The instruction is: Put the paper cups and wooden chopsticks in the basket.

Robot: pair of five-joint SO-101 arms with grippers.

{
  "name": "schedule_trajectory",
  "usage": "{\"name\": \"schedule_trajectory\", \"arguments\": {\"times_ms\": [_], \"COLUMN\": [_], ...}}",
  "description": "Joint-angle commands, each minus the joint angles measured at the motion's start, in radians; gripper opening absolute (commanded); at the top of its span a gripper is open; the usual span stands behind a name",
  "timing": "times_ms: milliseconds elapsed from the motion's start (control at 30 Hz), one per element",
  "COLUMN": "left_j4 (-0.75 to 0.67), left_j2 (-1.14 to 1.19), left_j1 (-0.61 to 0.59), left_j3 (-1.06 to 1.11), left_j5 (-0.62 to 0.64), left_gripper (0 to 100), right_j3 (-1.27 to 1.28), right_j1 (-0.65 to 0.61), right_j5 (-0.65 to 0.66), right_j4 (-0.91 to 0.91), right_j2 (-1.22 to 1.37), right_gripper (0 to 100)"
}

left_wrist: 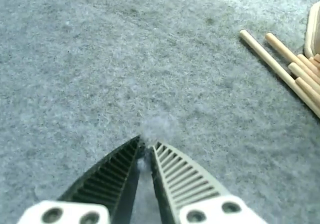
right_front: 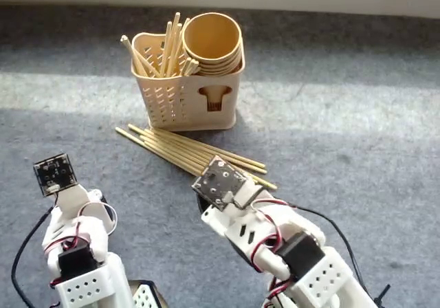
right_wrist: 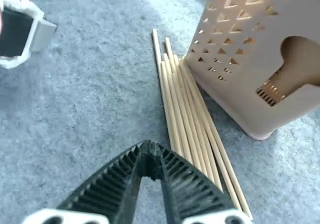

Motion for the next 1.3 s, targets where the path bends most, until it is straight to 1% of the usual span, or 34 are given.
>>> {"name": "schedule_trajectory", "arguments": {"times_ms": [0,100,200,267,567,733,867,1033,1133,1267], "left_j4": [-0.003,-0.003,-0.003,-0.003,-0.003,-0.003,-0.003,-0.002,0.000,0.000], "left_j2": [-0.008,-0.008,-0.008,-0.008,-0.008,-0.008,-0.008,-0.008,-0.008,-0.008], "left_j1": [-0.038,-0.036,-0.036,-0.036,-0.036,-0.036,-0.036,-0.036,-0.036,-0.036], "left_j3": [0.019,0.019,0.019,0.019,0.019,0.019,0.019,0.019,0.019,0.019], "left_j5": [-0.009,-0.009,-0.009,-0.009,-0.009,-0.009,-0.009,-0.009,-0.009,-0.009], "left_gripper": [1,1,1,1,1,1,1,1,1,1], "right_j3": [-0.127,-0.205,-0.283,-0.335,-0.552,-0.578,-0.578,-0.584,-0.628,-0.693], "right_j1": [-0.038,-0.044,-0.036,-0.036,-0.036,-0.035,-0.028,-0.025,-0.022,0.012], "right_j5": [0.009,0.009,0.006,0.005,0.009,0.018,0.107,0.114,0.114,0.114], "right_j4": [0.004,0.007,0.010,0.010,0.010,0.010,0.005,-0.005,-0.016,-0.016], "right_j2": [0.165,0.295,0.437,0.530,0.862,0.972,1.036,1.113,1.152,1.207], "right_gripper": [1.0,1.8,7.9,10.1,10.1,10.6,10.6,10.6,10.6,10.6]}}
